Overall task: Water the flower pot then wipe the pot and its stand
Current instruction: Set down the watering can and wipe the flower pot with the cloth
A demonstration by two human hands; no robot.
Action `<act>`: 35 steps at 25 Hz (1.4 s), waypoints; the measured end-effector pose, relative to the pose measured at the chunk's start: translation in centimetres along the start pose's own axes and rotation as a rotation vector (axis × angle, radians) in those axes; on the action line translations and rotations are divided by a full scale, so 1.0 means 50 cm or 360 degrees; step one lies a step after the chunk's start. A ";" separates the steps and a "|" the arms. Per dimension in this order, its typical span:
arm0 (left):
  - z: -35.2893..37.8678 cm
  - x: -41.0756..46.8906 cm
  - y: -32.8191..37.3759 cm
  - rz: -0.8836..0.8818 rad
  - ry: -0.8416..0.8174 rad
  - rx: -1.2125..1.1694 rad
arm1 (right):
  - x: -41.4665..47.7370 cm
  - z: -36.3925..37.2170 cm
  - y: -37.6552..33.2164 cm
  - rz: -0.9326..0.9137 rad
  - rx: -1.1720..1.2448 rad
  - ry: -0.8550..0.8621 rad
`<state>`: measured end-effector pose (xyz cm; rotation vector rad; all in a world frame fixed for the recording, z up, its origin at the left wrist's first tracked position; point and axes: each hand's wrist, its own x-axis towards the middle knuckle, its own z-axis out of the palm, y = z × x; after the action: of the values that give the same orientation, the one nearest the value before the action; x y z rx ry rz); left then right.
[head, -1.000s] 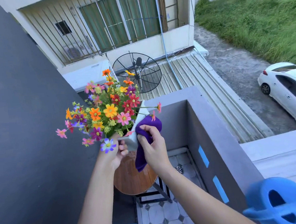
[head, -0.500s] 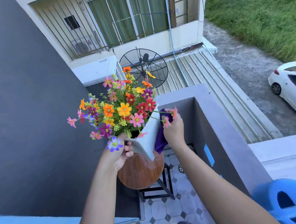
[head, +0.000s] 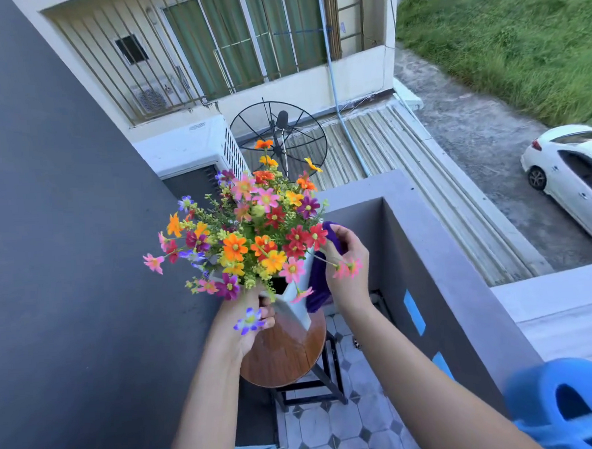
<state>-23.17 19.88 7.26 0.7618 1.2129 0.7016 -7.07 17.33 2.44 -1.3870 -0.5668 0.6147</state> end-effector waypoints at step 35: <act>-0.030 -0.010 0.068 0.0089 -0.0019 0.0256 | 0.142 -0.044 -0.064 0.0657 0.0302 -0.0550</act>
<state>-24.95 21.62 10.06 0.9349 1.2518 0.6498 -0.22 20.45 5.47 -1.2305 -0.4796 1.2263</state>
